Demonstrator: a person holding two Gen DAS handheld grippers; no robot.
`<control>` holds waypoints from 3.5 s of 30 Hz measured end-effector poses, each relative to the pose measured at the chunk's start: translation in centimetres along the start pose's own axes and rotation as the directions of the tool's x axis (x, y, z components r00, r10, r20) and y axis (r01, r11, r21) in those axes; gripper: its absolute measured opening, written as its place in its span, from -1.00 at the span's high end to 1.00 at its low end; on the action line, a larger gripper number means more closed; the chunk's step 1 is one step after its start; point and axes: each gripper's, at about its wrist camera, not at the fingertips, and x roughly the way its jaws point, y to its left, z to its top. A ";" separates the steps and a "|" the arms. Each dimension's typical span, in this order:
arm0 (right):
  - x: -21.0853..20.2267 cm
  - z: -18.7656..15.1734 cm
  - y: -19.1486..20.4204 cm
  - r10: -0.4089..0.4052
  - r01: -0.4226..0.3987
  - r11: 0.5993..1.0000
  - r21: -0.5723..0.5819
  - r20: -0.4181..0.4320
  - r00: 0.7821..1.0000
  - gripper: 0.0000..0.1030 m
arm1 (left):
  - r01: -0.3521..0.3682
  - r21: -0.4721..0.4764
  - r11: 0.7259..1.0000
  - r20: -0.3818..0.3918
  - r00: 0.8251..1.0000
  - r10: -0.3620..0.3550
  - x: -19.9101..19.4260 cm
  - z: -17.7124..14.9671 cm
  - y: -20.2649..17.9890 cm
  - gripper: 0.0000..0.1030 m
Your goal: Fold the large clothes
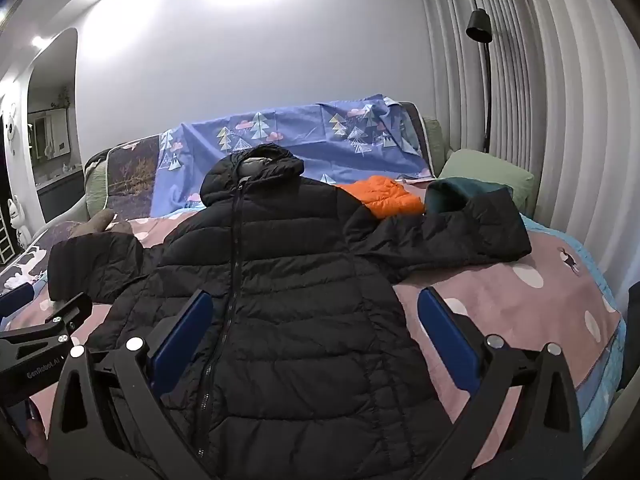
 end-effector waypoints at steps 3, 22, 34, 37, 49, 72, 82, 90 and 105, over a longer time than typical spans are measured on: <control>0.1 0.0 -0.2 0.006 -0.006 1.000 0.002 -0.016 1.000 -0.97 | -0.008 0.033 0.999 0.006 1.000 0.008 -0.1 -0.3 -0.3 -0.96; 0.9 -1.5 0.7 0.005 -0.005 1.000 -0.001 -0.041 0.999 -0.97 | 0.038 0.057 0.998 -0.028 0.999 -0.036 1.3 -1.8 -1.1 -0.96; 1.2 -2.1 0.6 -0.003 0.003 1.000 0.012 -0.061 0.998 -0.97 | 0.028 0.039 0.999 -0.025 0.999 -0.027 1.3 -2.1 -0.6 -0.96; 1.3 -2.2 0.8 -0.001 0.001 1.000 0.007 -0.065 0.998 -0.97 | 0.021 0.052 0.998 -0.042 0.999 -0.019 1.4 -2.2 -0.9 -0.96; 1.4 -2.3 0.9 0.000 0.001 1.000 0.006 -0.068 0.998 -0.97 | 0.066 0.035 0.997 -0.094 0.994 -0.062 2.1 -2.8 -0.9 -0.96; 1.6 -2.1 0.8 -0.004 0.005 1.000 0.013 -0.072 0.997 -0.97 | 0.043 0.099 0.994 -0.083 0.996 -0.035 2.3 -2.7 -1.9 -0.96; 1.9 -1.7 0.0 -0.009 0.011 1.000 0.025 -0.075 0.997 -0.97 | 0.095 0.084 0.992 -0.077 0.993 -0.088 2.0 -2.5 -2.0 -0.96; 2.0 -1.6 -0.1 -0.009 0.011 1.000 0.025 -0.077 0.997 -0.97 | 0.109 0.091 0.990 -0.077 0.992 -0.102 2.0 -2.7 -2.3 -0.96; 2.2 -1.8 -0.1 -0.007 0.009 1.000 0.026 -0.086 0.996 -0.97 | 0.131 0.088 0.988 -0.081 0.989 -0.124 1.9 -2.9 -2.3 -0.96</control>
